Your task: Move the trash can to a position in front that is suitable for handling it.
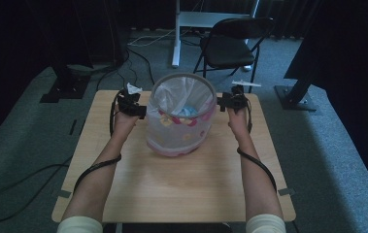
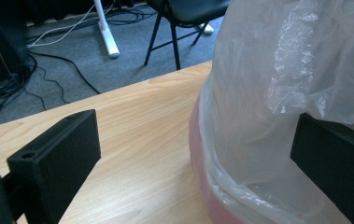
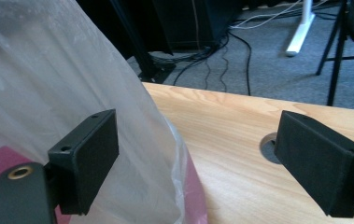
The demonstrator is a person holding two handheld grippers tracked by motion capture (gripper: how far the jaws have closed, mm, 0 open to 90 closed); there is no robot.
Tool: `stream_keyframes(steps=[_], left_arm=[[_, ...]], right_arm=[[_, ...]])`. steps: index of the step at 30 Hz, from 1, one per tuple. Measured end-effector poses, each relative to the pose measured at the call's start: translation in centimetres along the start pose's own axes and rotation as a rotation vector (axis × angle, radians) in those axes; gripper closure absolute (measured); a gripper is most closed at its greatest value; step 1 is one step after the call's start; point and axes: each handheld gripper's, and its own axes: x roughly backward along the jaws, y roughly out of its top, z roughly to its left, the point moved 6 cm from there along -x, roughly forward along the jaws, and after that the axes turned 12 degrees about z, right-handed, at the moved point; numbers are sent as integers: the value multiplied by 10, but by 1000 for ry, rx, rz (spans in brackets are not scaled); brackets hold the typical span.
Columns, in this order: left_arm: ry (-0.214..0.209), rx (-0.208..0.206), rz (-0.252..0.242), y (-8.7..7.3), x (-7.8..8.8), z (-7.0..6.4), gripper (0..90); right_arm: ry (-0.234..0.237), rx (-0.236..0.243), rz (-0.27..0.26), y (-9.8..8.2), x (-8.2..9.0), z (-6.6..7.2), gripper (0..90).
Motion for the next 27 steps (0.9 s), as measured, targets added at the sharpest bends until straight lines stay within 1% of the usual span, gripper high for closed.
stream_keyframes(steps=[3,6,8,12,17,19,23,27], left_arm=[[13,-14,4,-4,6,0,16],[12,-21,9,-9,12,0,16],[19,-32,15,-13,16,0,16],[12,-39,18,-22,25,-1,16],[5,-33,11,-34,36,-2,16],[8,-45,8,-39,40,-2,16],[-3,-35,4,-47,46,-2,16],[-15,-25,4,-55,53,-4,16]], right_arm=[[10,-2,2,-3,1,5,131],[26,0,5,-7,1,11,132],[25,5,7,-10,2,16,132],[29,13,14,-16,5,25,133],[42,24,20,-24,9,37,136],[51,29,23,-28,11,42,137],[58,47,29,-35,15,51,138],[71,43,21,-44,20,60,138]])
